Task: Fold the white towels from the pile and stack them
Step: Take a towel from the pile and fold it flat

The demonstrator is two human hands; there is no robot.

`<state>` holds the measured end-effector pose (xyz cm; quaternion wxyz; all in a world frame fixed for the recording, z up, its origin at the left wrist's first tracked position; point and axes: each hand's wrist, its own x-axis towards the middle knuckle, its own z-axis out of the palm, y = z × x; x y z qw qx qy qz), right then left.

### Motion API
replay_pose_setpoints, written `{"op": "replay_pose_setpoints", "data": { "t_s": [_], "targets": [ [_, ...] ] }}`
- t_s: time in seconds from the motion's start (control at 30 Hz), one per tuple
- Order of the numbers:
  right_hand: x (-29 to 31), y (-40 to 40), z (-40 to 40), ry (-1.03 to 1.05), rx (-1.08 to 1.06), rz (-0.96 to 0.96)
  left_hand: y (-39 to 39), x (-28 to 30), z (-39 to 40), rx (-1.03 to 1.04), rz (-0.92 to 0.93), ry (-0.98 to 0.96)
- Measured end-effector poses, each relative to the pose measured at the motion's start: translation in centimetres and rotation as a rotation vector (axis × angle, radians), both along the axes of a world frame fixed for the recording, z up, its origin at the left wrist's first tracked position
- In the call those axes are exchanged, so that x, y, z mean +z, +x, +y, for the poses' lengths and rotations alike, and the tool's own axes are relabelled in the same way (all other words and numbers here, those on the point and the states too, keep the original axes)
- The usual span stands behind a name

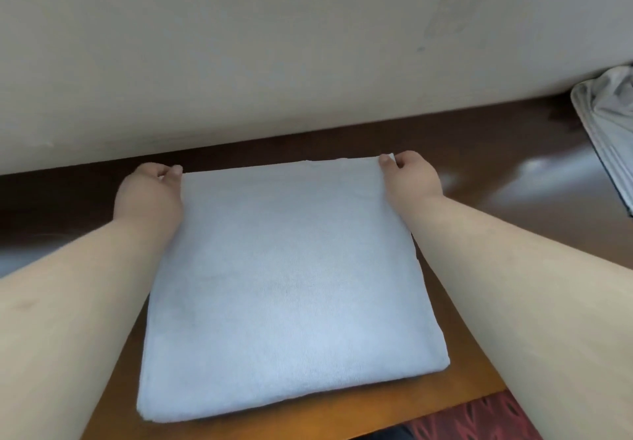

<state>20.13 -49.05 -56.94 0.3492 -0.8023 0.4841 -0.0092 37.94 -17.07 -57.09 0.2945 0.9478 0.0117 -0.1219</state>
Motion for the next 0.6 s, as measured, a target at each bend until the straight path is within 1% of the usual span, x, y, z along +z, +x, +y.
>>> {"op": "replay_pose_setpoints", "data": {
  "t_s": [0.07, 0.13, 0.23, 0.3, 0.4, 0.47, 0.5, 0.53, 0.6],
  "targets": [
    [-0.5, -0.2, 0.1, -0.012, -0.005, -0.013, -0.2, 0.0, 0.0, -0.055, -0.054, 0.057],
    [-0.7, 0.2, 0.2, -0.017, -0.012, -0.045, -0.2, 0.4, -0.4, -0.094, -0.116, 0.161],
    [-0.9, 0.7, 0.2, -0.072, 0.029, -0.100, -0.3, 0.6, -1.4, -0.296, -0.241, 0.310],
    [-1.0, 0.7, -0.1, -0.123, 0.090, -0.074, 0.0, 0.3, -1.9, -0.397, -0.223, 0.340],
    [-1.1, 0.7, -0.4, -0.137, 0.091, -0.044, 1.1, -0.5, -2.2, -0.408, -0.169, 0.377],
    [-0.9, 0.6, -0.4, -0.122, 0.061, -0.050, 1.0, -0.7, -2.5, -0.382, -0.198, 0.467],
    [-0.6, 0.5, -0.4, -0.098, 0.037, -0.068, 0.4, -0.6, -2.6, -0.360, -0.230, 0.460],
    [-0.2, 0.2, -0.2, -0.063, 0.023, -0.084, -0.5, -0.4, -2.6, -0.354, -0.263, 0.404],
    [0.5, -1.2, 0.6, 0.013, 0.022, -0.056, -3.5, 0.2, -2.0, -0.456, -0.313, 0.264]
  ]
}}
